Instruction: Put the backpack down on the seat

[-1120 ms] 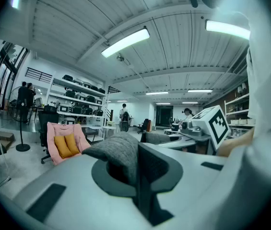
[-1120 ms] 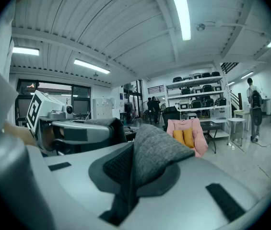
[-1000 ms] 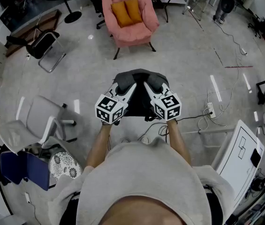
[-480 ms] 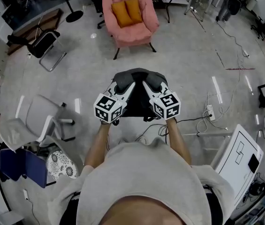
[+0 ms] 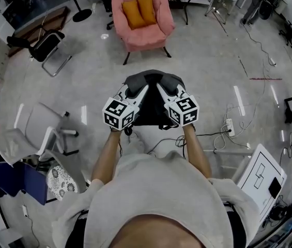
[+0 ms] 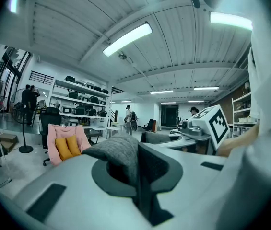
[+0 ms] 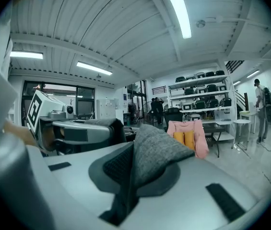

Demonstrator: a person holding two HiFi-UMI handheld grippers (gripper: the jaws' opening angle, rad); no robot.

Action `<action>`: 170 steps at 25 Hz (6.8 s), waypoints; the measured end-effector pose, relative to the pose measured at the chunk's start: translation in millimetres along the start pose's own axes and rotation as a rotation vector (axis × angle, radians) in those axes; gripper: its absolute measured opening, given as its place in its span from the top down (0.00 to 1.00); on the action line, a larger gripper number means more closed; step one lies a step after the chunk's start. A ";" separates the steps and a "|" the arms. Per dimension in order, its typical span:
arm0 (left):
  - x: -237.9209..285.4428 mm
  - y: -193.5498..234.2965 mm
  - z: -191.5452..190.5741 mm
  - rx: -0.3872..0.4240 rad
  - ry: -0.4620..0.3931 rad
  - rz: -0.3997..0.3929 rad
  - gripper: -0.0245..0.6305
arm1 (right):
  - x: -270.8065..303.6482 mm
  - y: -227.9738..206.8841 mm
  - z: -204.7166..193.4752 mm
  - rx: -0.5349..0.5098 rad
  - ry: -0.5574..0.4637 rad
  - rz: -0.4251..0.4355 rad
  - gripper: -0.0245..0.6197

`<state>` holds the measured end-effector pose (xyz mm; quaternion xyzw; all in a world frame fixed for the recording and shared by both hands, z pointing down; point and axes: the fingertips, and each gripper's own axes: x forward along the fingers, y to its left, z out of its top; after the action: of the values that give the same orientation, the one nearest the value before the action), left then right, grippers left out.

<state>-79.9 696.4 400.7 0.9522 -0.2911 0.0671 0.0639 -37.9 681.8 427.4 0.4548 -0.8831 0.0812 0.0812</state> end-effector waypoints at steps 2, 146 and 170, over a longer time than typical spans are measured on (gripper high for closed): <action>11.9 9.6 0.4 -0.007 -0.003 0.000 0.91 | 9.5 -12.5 1.0 -0.002 0.003 -0.002 0.92; 762.8 964.6 -76.9 -0.417 0.365 0.170 0.91 | 972.1 -768.6 -37.0 0.237 0.460 0.175 0.92; 813.5 1036.7 -121.5 -0.516 0.452 0.202 0.91 | 1052.2 -820.0 -70.8 0.318 0.587 0.166 0.91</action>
<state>-6.2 -580.5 740.1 0.8323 -0.3696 0.2062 0.3581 33.7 -604.2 782.0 0.3458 -0.8323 0.3516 0.2531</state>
